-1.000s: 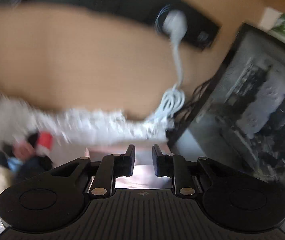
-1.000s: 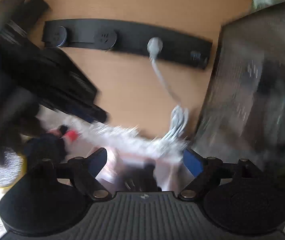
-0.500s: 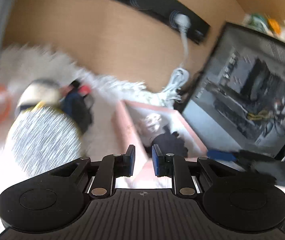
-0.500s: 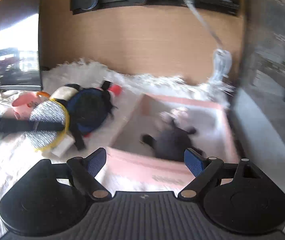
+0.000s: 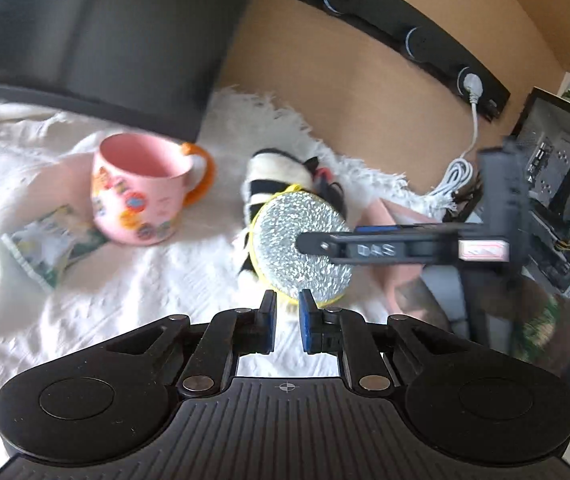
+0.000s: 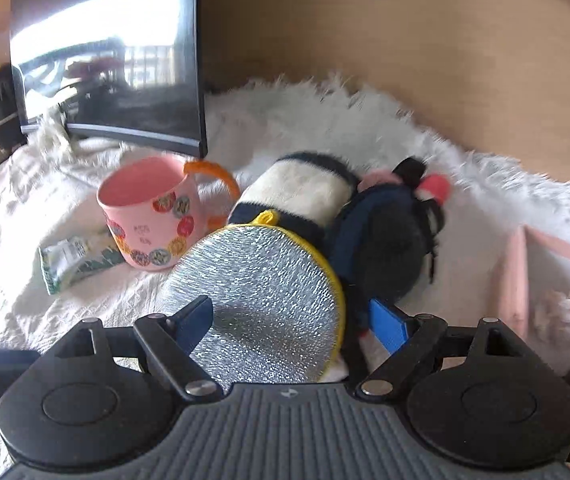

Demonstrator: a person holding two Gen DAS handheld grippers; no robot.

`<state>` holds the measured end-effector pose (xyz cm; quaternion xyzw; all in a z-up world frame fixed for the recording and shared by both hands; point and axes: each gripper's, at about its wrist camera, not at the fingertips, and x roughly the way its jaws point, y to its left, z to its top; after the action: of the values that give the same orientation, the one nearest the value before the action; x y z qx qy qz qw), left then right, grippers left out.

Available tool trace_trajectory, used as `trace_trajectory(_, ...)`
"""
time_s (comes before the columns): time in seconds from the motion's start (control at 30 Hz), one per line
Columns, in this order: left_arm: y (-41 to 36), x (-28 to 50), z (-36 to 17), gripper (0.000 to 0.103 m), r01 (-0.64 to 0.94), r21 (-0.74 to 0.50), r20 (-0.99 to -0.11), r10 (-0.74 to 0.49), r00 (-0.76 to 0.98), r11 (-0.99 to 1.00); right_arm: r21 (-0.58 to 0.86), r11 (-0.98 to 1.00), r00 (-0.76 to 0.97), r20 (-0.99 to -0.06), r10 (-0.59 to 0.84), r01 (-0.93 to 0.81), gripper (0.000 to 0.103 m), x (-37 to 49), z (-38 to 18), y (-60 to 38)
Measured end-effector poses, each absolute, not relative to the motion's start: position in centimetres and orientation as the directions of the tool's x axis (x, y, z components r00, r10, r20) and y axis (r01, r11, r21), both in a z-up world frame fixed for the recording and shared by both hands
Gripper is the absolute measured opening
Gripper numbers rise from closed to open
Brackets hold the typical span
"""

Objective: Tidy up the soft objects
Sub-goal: 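Grasp the silver glitter sponge with the right gripper and lift it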

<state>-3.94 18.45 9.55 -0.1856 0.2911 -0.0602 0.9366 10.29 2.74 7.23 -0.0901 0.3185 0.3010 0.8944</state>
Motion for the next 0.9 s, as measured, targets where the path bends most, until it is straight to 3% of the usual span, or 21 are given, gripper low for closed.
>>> trace_trajectory(0.03, 18.8, -4.3, 9.4, 0.013, -0.001, -0.394, -0.525, -0.224, 0.821, 0.919, 0.035, 0.799, 0.611, -0.623, 0.487, -0.601, 0.074, 10.0, 7.2, 2.9)
trace_trajectory(0.1, 19.3, -4.5, 8.6, 0.013, -0.015, -0.419, -0.538, -0.235, 0.81, 0.908, 0.029, 0.802, 0.621, -0.616, 0.485, -0.597, 0.045, 8.9, 7.6, 3.1)
trace_trajectory(0.2, 19.6, -5.1, 7.8, 0.014, -0.013, -0.407, -0.558, -0.237, 0.795, 0.913, 0.059, 0.799, 0.614, -0.608, 0.504, -0.598, 0.025, 7.0, 8.5, 2.0)
trace_trajectory(0.27, 19.5, -5.0, 7.5, 0.014, -0.008, -0.389, -0.562, -0.23, 0.795, 0.921, 0.103, 0.804, 0.596, -0.617, 0.514, -0.586, 0.02, 6.0, 8.8, 0.6)
trace_trajectory(0.43, 18.9, -3.6, 7.2, 0.015, -0.007, -0.379, -0.581, -0.232, 0.78, 0.925, 0.159, 0.833, 0.596, -0.628, 0.5, -0.531, 0.017, 2.8, 9.6, -5.1)
trace_trajectory(0.7, 16.7, -0.1, 7.3, 0.015, 0.002, -0.33, -0.608, -0.214, 0.765, 0.944, 0.267, 0.929, 0.602, -0.707, 0.37, -0.257, 0.015, -0.8, 7.2, -16.2)
trace_trajectory(0.9, 12.4, 2.6, 8.7, 0.015, 0.158, -0.31, -0.601, -0.322, 0.731, 0.938, 0.322, 0.932, 0.612, -0.708, 0.352, -0.165, 0.016, -4.0, 5.8, -21.4)
